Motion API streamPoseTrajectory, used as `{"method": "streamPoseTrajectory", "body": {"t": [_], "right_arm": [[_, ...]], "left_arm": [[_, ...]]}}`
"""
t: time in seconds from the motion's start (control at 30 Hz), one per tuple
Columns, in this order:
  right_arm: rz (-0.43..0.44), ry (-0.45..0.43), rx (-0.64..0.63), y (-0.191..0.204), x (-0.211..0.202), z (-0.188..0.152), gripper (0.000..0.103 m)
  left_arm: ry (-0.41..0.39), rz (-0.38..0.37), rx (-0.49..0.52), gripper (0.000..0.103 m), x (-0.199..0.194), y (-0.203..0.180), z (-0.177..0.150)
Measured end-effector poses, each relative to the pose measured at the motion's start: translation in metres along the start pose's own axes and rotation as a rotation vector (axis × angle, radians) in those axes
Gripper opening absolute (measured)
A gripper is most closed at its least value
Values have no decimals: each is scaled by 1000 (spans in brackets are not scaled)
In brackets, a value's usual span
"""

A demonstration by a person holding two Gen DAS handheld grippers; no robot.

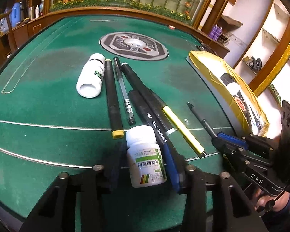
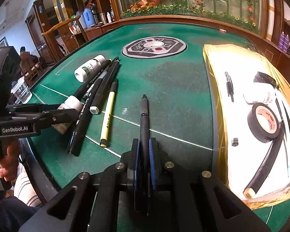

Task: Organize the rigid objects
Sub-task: 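Grasp the white pill bottle with the left tool while the right tool grasps a black marker, then carry the pill bottle and black marker over the white tray and lower them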

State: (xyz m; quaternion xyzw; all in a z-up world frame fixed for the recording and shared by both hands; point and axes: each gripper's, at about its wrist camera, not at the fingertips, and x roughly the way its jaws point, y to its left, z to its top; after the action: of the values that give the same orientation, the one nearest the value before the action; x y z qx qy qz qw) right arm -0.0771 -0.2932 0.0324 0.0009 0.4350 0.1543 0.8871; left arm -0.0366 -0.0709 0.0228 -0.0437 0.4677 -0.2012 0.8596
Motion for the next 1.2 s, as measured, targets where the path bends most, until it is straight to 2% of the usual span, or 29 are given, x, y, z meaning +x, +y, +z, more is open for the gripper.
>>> {"method": "streamPoseTrajectory", "body": {"t": [0.1, 0.23, 0.33, 0.47, 0.6, 0.8, 0.97, 1.2], "right_arm": [[0, -1, -5, 2, 1, 1, 10], [21, -22, -8, 4, -2, -3, 9], [62, -115, -11, 3, -18, -6, 9], [135, -179, 90, -14, -30, -10, 9], [177, -235, 188, -38, -50, -9, 9], [45, -328, 277, -77, -92, -5, 9], [-70, -325, 368, -115, -98, -7, 9], [-116, -291, 477, -153, -80, -9, 9]], "left_arm": [[-36, 17, 14, 36, -3, 0, -5], [-61, -39, -20, 35, -8, 8, -6], [-87, -67, 0, 36, -14, 0, -6], [-94, -104, 29, 35, -18, -19, 0], [-120, -184, 79, 35, -26, -52, 18], [-137, -315, 170, 35, -21, -126, 49], [-104, -377, 212, 35, 13, -179, 63], [-51, -348, 195, 35, 67, -209, 70]]}}
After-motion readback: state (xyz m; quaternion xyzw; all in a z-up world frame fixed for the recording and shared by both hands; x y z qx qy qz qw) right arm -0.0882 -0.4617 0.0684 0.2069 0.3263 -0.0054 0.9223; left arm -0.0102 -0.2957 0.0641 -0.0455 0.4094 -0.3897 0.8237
